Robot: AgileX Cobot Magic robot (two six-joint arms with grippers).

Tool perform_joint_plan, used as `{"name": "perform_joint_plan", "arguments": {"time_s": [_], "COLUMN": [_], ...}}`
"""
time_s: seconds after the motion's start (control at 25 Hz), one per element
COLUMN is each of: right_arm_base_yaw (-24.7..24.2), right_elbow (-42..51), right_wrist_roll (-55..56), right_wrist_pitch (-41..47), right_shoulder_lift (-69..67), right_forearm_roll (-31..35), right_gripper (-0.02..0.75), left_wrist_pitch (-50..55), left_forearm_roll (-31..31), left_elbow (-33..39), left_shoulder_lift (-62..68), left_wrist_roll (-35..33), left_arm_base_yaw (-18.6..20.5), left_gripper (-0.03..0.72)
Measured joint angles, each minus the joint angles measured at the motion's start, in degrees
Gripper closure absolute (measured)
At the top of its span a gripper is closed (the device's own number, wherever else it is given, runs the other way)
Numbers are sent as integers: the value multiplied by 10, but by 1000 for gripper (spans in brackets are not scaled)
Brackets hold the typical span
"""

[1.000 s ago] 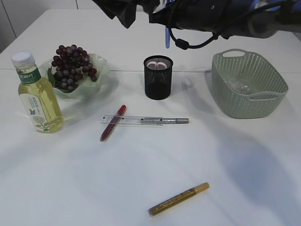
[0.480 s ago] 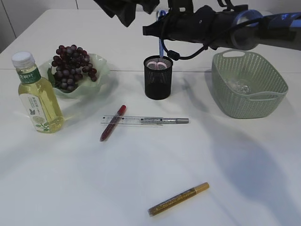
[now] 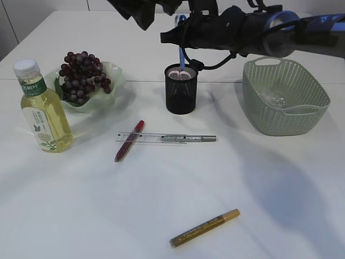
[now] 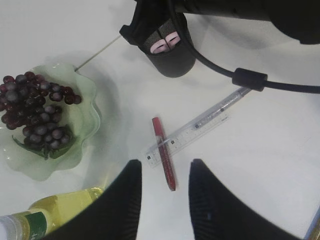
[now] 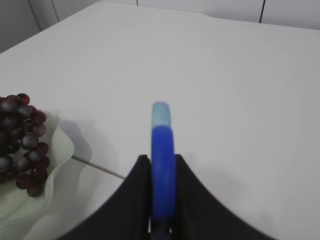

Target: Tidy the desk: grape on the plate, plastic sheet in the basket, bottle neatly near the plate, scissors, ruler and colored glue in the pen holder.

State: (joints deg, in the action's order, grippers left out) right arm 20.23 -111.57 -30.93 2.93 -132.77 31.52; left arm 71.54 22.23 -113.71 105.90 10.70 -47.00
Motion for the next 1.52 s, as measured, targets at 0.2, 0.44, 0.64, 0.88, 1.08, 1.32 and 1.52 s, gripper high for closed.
{"name": "perform_joint_plan", "arguments": {"time_s": [0.2, 0.44, 0.64, 0.88, 1.08, 1.32, 1.52], "right_arm_base_yaw": [0, 0, 0, 0, 1, 1, 1], "right_elbow": [0, -1, -10, -48, -90, -108, -108], "right_wrist_roll": [-1, -2, -2, -4, -5, -4, 44], "right_wrist_pitch": [11, 42, 76, 167, 317, 487, 572], "right_shoulder_lift": [0, -10, -10, 5, 33, 52, 61], "right_forearm_roll": [0, 0, 0, -7, -15, -22, -73], "right_gripper": [571, 428, 405, 404, 404, 404, 400], "left_wrist_pitch": [0, 1, 1, 1, 1, 1, 1], "left_forearm_roll": [1, 11, 13, 14, 14, 14, 14], "left_elbow": [0, 0, 0, 0, 0, 0, 0], "left_shoulder_lift": [-1, -1, -1, -1, -1, -1, -6], "left_wrist_roll": [0, 0, 0, 0, 0, 0, 0], "left_arm_base_yaw": [0, 0, 0, 0, 0, -5, -28], "left_gripper": [450, 450, 450, 450, 450, 450, 450]}}
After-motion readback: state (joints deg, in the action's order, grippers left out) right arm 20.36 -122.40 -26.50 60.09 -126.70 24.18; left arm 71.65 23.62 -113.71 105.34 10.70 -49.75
